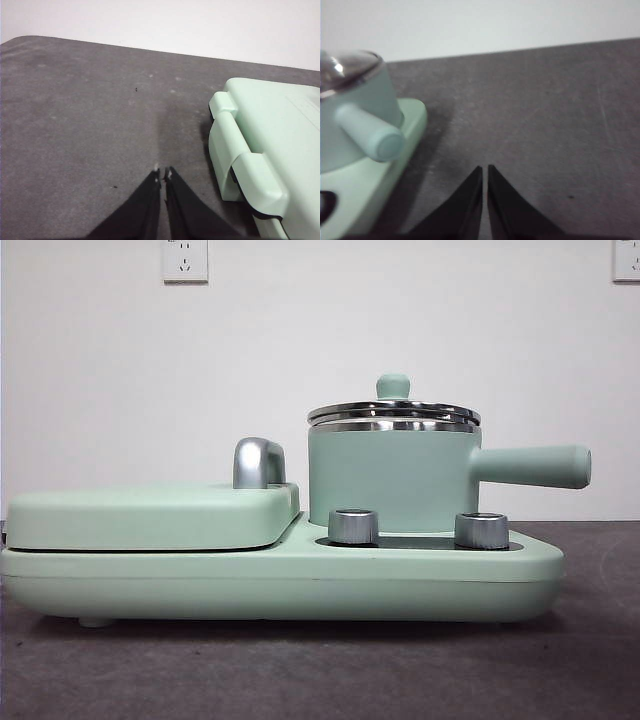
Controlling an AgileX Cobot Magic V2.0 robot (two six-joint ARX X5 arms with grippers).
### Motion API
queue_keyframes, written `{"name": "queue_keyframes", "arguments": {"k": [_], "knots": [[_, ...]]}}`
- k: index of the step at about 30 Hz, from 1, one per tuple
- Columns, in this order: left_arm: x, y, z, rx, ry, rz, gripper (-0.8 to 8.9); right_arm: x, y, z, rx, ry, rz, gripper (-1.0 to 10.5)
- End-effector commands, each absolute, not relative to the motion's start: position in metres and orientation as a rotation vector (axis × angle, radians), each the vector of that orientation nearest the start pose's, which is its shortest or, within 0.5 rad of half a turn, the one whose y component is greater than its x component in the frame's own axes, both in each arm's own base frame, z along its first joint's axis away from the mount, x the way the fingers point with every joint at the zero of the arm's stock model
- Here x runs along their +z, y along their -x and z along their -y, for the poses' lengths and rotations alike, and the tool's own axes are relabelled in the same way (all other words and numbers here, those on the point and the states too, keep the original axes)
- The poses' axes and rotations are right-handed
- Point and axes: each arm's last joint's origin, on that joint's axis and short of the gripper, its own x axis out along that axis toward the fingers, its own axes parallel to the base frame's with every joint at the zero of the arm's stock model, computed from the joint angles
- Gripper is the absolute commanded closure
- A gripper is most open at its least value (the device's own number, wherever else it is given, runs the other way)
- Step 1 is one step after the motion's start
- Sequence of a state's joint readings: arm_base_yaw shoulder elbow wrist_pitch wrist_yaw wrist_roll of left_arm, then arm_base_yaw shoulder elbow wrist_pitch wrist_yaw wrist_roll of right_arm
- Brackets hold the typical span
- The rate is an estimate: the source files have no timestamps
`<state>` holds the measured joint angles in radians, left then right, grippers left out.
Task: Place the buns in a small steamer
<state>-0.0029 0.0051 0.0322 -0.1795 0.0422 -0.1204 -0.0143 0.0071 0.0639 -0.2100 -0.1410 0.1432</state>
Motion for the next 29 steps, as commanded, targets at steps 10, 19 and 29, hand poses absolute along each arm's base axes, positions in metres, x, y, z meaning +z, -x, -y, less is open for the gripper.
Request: {"name": "queue_keyframes", "arguments": {"k": [10, 19, 29], "knots": [[0.15, -0.096, 0.001, -0.03, 0.125, -0.179, 7.93, 0.152, -0.095, 0.0, 0.042, -0.045, -0.179, 9.3], [0.15, -0.096, 0.001, -0.03, 0.125, -0.179, 7.93, 0.151, -0.095, 0.0, 0.023, -0.015, -0.179, 9.3], [0.15, -0.096, 0.001, -0.03, 0.125, -0.179, 7.93, 0.151, -0.095, -0.001, 0.034, -0.013, -0.179, 9.3]]}}
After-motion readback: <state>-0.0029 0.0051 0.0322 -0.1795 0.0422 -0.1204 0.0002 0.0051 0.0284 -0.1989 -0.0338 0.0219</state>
